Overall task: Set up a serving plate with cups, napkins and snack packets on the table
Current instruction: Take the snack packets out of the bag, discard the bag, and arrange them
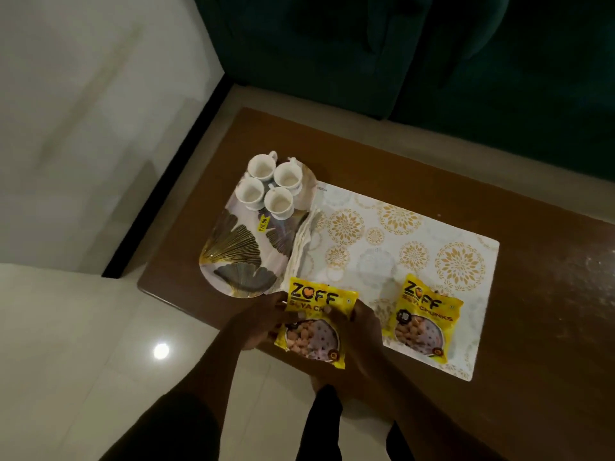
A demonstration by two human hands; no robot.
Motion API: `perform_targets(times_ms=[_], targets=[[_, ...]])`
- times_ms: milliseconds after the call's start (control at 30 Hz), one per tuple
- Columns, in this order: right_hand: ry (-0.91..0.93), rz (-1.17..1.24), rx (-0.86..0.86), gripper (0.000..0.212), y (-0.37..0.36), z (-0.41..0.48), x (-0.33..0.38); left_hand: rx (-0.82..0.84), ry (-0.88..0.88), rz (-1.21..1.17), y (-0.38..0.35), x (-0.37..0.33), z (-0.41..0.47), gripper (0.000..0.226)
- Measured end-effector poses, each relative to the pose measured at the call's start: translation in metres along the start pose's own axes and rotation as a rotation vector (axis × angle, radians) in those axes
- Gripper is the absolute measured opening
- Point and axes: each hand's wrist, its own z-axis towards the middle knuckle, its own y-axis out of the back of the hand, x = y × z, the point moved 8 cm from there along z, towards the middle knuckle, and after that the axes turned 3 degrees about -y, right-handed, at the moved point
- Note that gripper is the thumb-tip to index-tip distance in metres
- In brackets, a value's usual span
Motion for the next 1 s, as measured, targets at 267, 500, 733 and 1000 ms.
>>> perform_targets(times_ms=[267, 500, 733, 1000], targets=[[0.067, 0.095, 0.276, 0.082, -0.101, -0.019, 0.065, -0.146, -0.102, 0.005, 0.102, 0.007, -0.033, 0.046], [0.073, -0.016, 0.215, 0.076, -0.166, 0.021, 0.117, -0.588, -0.223, 0.046, 0.202, -0.008, -0.002, 0.039], [0.062, -0.123, 0.209, 0.057, -0.178, 0.059, 0.128, -0.733, -0.309, 0.084, 0.227, -0.025, 0.000, 0.032], [-0.095, -0.026, 0.331, 0.073, -0.210, 0.063, 0.109, -0.763, -0.305, 0.186, 0.239, -0.019, 0.007, 0.036]])
